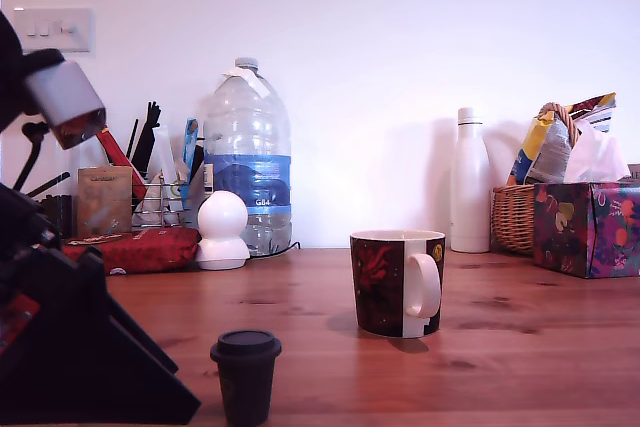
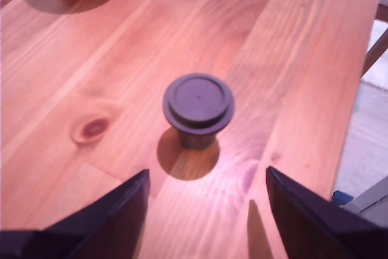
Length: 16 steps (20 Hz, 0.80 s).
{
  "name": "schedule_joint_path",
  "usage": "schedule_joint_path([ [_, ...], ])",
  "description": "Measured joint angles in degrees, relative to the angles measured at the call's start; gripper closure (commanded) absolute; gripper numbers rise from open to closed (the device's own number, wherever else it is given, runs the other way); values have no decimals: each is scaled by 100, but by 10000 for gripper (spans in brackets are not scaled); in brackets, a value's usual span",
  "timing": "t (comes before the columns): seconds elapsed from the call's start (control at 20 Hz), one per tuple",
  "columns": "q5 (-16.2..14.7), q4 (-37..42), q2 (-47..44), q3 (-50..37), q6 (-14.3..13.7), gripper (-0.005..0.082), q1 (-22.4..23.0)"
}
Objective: Pick up the coffee capsules from the table one by one and drop them inside the nearest coffee cup
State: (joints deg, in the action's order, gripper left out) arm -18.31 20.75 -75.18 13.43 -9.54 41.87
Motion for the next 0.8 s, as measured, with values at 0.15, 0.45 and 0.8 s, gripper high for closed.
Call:
schedule_joint_path([
  [0.15, -20, 289, -199, 66, -17, 220, 7],
  [0.45, -26, 328, -549, 273, -83, 221, 11],
  [0.8, -107, 437, -940, 579, -105, 221, 11],
])
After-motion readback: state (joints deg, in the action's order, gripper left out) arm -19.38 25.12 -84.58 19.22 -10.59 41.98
